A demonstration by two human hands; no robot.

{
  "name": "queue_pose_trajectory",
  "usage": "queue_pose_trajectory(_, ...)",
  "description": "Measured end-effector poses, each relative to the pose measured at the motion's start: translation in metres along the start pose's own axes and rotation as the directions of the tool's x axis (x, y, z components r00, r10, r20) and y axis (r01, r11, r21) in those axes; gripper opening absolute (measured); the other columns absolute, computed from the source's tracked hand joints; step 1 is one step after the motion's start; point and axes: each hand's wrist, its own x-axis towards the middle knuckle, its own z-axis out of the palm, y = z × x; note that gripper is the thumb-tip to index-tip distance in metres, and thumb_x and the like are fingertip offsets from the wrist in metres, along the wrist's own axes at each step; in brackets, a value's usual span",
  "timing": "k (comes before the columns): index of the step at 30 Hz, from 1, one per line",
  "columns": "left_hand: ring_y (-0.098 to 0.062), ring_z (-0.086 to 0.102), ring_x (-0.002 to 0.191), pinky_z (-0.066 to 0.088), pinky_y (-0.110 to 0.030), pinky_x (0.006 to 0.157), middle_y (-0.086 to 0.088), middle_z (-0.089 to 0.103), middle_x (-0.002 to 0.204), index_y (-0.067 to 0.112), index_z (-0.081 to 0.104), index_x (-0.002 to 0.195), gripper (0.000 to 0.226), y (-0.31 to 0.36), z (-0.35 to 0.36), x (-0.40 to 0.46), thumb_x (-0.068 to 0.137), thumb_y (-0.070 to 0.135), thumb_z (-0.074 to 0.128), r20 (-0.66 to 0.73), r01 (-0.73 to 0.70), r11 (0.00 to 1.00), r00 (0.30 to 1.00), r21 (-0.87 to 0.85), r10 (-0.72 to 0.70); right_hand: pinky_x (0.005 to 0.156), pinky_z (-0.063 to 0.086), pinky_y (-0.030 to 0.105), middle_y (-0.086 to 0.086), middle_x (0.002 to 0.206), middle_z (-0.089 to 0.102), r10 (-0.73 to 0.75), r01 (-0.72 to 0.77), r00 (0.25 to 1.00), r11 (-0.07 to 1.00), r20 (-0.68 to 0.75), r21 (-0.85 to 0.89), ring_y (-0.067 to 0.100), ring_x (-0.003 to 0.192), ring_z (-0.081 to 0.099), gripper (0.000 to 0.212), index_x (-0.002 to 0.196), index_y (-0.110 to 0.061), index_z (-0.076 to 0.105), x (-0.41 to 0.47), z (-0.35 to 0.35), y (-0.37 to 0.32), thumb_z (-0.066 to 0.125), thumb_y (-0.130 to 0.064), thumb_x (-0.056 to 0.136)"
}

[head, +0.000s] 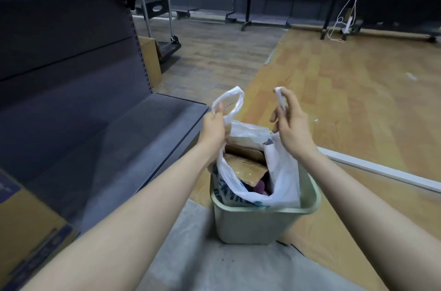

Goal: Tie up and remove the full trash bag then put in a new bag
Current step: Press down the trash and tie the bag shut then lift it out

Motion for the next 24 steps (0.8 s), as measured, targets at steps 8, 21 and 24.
queue_pose_trajectory(8, -0.013, 0.019, 0.044, 0.015, -0.026, 0.045, 0.013, 0.023, 0.036, 0.023, 0.027, 0.053, 0.034, 0.029, 0.023, -0.009, 0.082, 0.020, 0.045, 0.000, -0.193, 0.975, 0.981, -0.106, 0.194, 0.057, 0.039, 0.031, -0.005, 0.058, 0.048, 0.028, -0.030, 0.999, 0.996, 0.022, 0.087, 0.011, 0.048, 0.041, 0.024, 0.117, -0.020, 0.049, 0.022, -0.025, -0.025, 0.036, -0.011, 0.099)
queue_pose_trajectory(21, -0.010, 0.020, 0.048, 0.020, -0.030, 0.054, 0.002, 0.023, 0.054, 0.018, 0.022, 0.053, 0.045, 0.025, 0.023, -0.005, 0.094, 0.006, 0.034, -0.085, -0.320, 0.928, 0.936, 0.192, 0.340, 0.062, 0.035, 0.026, -0.009, 0.056, 0.045, 0.004, -0.004, 1.000, 1.000, -0.022, -0.020, 0.016, 0.053, 0.041, 0.021, 0.109, -0.012, 0.056, 0.019, -0.017, -0.024, 0.039, -0.010, 0.096)
queue_pose_trajectory(24, -0.013, 0.021, 0.049, 0.016, -0.031, 0.052, 0.000, 0.022, 0.053, 0.025, 0.024, 0.047, 0.044, 0.028, 0.027, 0.004, 0.089, 0.013, 0.035, -0.027, -0.371, 0.924, 0.927, 0.095, 0.375, 0.060, 0.035, 0.026, -0.015, 0.059, 0.045, -0.055, 0.055, 0.994, 0.998, -0.096, -0.006, 0.014, 0.055, 0.041, 0.020, 0.103, -0.010, 0.057, 0.031, -0.021, -0.032, 0.039, -0.013, 0.093)
